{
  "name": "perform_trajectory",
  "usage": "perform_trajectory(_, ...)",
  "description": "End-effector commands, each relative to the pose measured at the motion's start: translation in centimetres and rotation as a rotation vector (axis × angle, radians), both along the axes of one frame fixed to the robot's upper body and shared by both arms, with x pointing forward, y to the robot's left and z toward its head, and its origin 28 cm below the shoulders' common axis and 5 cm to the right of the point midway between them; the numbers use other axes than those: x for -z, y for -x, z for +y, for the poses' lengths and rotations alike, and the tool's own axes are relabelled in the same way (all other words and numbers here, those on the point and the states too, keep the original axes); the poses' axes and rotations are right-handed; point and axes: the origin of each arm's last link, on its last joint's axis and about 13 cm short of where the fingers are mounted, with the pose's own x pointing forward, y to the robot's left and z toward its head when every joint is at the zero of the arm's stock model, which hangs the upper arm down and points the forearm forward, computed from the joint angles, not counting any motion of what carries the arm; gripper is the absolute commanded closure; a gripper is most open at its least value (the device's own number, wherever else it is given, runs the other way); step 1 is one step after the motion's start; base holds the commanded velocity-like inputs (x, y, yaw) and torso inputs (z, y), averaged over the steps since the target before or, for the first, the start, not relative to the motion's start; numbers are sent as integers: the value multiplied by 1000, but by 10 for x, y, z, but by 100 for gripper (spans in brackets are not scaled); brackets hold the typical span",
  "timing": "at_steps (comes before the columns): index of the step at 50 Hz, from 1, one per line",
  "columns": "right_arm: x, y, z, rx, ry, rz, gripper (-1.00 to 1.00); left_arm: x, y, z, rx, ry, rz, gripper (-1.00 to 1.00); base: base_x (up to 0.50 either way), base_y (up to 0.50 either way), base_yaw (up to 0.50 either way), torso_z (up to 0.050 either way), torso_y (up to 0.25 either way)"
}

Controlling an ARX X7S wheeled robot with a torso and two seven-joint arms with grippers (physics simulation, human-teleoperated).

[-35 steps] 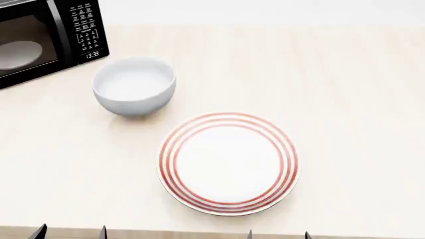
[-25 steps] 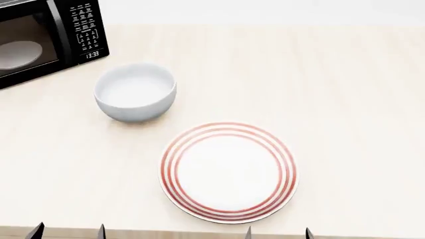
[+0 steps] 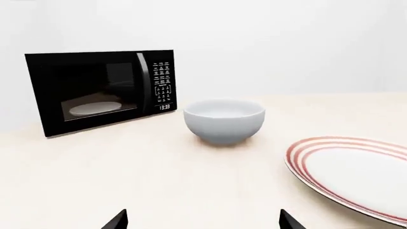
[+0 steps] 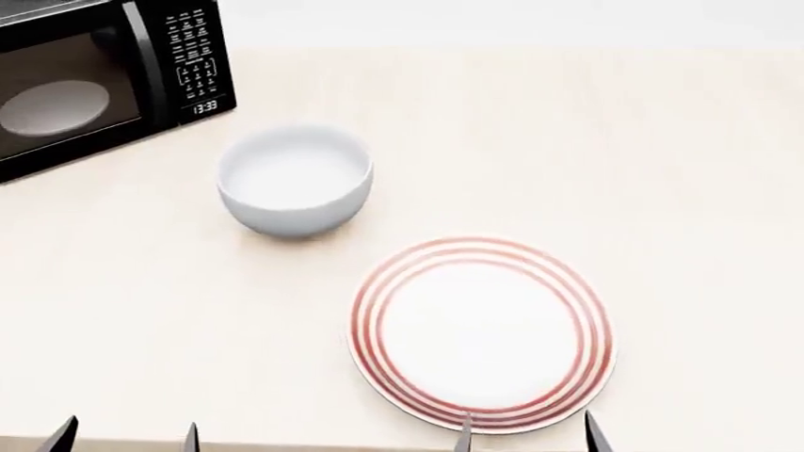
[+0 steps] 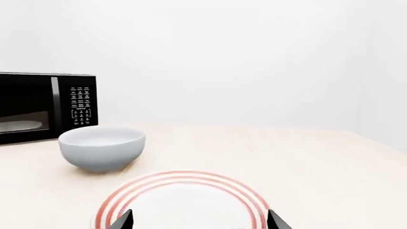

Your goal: Open the microwave.

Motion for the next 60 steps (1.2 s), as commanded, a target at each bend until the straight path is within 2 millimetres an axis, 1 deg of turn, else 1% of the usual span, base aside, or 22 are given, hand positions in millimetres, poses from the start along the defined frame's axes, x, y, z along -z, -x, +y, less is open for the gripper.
perform_trajectory(1,-2,1,3,-10,-10,-14,-100,-1,1,1,-6,-6,0,-100,70,492,0,0,0)
perform_trajectory(32,3,0,5,-44,-23,-3,-100,-1,-2,3,-5,1,1,-100,102,493,0,0,0)
perform_trajectory(44,4,-1,7,-56,-19,-1,-100,-2,0,3,-7,-5,-4,-100,264,471,0,0,0)
perform_trajectory(60,5,-1,6,-59,-23,0,-100,-2,0,3,-8,-6,-3,-100,358,402,0,0,0)
